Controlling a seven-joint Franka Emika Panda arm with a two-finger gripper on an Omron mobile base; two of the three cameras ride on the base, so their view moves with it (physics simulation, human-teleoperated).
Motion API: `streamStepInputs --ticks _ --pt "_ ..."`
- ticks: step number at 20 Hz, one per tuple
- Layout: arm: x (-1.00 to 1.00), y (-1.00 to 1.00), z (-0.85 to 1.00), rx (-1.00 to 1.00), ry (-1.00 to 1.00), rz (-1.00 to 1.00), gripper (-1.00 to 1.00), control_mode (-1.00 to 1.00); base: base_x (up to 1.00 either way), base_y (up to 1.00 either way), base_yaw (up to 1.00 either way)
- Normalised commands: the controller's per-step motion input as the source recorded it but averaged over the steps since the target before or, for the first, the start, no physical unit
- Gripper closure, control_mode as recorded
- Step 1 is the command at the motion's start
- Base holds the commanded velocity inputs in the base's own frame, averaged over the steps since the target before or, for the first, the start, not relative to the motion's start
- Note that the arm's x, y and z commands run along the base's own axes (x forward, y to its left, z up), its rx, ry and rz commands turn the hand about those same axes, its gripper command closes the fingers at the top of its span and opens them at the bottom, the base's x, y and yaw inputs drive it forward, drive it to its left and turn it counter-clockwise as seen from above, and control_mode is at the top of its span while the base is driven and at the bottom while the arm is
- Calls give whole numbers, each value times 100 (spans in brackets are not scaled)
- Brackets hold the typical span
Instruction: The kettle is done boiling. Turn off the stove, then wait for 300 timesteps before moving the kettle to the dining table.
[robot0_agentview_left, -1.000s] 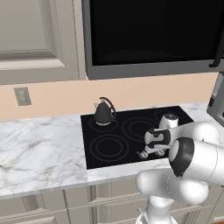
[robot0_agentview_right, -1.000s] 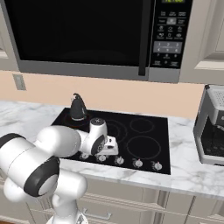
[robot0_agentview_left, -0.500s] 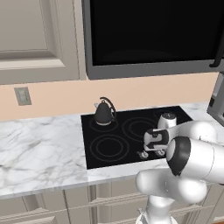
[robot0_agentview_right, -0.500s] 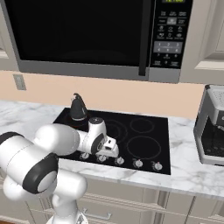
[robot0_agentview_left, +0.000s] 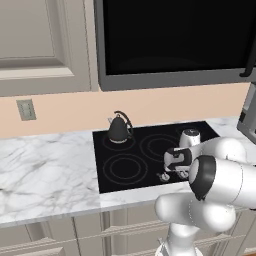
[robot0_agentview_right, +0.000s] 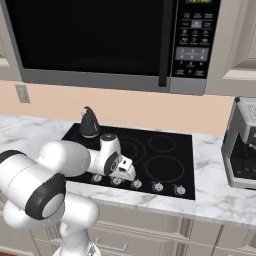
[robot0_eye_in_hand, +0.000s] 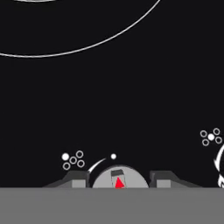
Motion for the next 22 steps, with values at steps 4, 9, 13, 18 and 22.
streamStepInputs --ticks 4,9,13,18,22 --pt "-3 0 3 0 0 -7 -100 -100 0 0 0" --pt "-2 0 21 0 0 -2 -100 -100 0 0 0" --pt "0 0 30 0 0 0 -100 -100 0 0 0" --pt "0 3 29 0 0 0 -100 -100 0 0 0" --pt "3 0 11 1 0 1 -100 -100 0 0 0"
